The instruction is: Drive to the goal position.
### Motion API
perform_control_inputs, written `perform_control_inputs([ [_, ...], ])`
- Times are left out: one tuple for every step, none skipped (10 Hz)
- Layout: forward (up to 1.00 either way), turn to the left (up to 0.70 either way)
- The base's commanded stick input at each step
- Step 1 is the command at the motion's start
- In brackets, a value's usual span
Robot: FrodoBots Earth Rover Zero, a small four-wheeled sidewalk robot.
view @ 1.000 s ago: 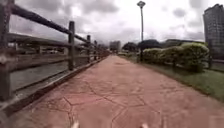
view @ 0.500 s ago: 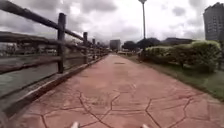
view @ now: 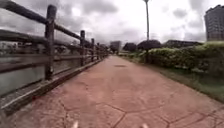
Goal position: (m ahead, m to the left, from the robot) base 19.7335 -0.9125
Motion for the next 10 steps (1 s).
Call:
perform_control_inputs([
  [1.0,0.0],
  [1.0,0.0],
  [1.0,0.0],
  [1.0,-0.22],
  [1.0,-0.27],
  [1.0,-0.27],
  [1.0,-0.27],
  [1.0,-0.14],
  [1.0,0.0],
  [1.0,0.0],
])
